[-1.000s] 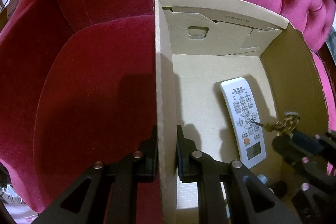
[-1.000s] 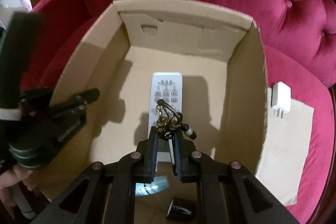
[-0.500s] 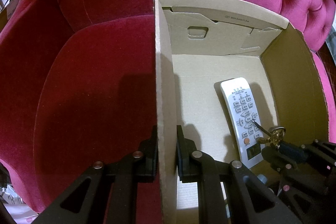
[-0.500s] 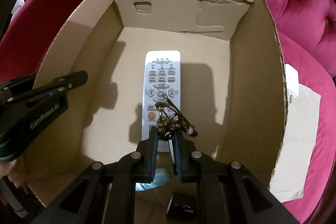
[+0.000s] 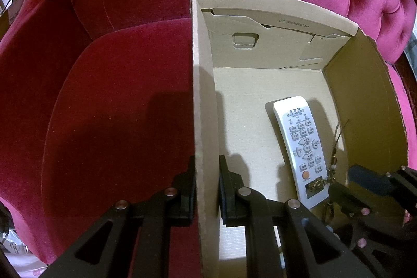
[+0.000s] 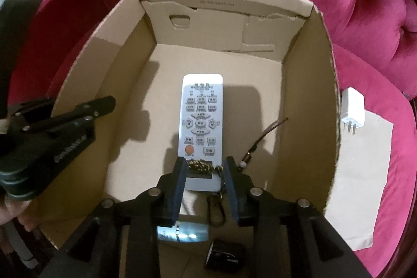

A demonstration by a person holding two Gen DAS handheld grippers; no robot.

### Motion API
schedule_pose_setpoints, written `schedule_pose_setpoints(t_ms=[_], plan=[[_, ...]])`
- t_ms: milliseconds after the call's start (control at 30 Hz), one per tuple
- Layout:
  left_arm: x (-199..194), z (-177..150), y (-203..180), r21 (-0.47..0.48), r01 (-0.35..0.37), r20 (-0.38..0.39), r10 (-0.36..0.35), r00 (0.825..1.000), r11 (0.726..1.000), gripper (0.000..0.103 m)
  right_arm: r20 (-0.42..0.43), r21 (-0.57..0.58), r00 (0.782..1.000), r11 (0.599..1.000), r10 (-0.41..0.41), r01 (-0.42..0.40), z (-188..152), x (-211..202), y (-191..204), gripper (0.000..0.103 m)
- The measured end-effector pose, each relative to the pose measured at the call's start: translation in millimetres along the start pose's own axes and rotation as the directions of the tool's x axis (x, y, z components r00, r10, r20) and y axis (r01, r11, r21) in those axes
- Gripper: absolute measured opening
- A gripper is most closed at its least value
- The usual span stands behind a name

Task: Organize rigid objects
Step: 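Move the right gripper out of the box over the white charger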

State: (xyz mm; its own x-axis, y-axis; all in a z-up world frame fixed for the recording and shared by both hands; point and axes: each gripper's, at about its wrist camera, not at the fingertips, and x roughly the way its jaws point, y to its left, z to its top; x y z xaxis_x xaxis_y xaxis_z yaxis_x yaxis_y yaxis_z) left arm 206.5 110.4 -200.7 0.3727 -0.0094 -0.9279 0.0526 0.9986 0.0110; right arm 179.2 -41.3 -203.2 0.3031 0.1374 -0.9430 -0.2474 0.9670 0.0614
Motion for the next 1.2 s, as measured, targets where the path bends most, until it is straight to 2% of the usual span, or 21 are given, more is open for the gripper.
schedule_pose_setpoints(t_ms=[267, 567, 667, 733, 933, 1000, 1100, 1200], plan=[[0, 0, -1, 0.001, -0.001, 0.0, 0.001, 1.0, 1.0, 0.015, 0.036, 0.008, 0.999, 1.0, -0.003, 0.003, 5, -15, 0, 0.035], [0, 0, -2, 0.003, -0.005, 0.0, 0.005, 1.0, 1.0, 0.015, 0.078, 0.014, 0.997, 1.0, -0.027, 0.026, 5, -41, -3, 0.047], [0, 0, -2, 0.003, -0.005, 0.0, 0.005, 1.0, 1.0, 0.015, 0.088, 0.025, 0.995, 0.999, -0.038, 0.036, 6, -48, -6, 0.057], [1, 0, -4, 0.005, -0.007, 0.0, 0.007, 1.0, 1.0, 0.015, 0.094, 0.035, 0.995, 0.999, -0.042, 0.039, 6, -52, -9, 0.068], [0, 0, -5, 0.006, -0.008, 0.0, 0.008, 1.0, 1.0, 0.015, 0.118, 0.053, 0.991, 0.997, -0.056, 0.05, 5, -65, -17, 0.087], [0, -1, -5, 0.006, -0.008, 0.0, 0.008, 1.0, 1.0, 0.015, 0.126, 0.06, 0.99, 0.997, -0.057, 0.05, 5, -69, -21, 0.09], [0, 0, -5, 0.006, -0.008, 0.0, 0.008, 1.0, 1.0, 0.015, 0.141, 0.07, 0.988, 0.996, -0.061, 0.052, 4, -76, -26, 0.101], [0, 0, -5, 0.006, -0.008, 0.0, 0.008, 1.0, 1.0, 0.015, 0.156, 0.077, 0.985, 0.995, -0.068, 0.056, 3, -82, -32, 0.103]])
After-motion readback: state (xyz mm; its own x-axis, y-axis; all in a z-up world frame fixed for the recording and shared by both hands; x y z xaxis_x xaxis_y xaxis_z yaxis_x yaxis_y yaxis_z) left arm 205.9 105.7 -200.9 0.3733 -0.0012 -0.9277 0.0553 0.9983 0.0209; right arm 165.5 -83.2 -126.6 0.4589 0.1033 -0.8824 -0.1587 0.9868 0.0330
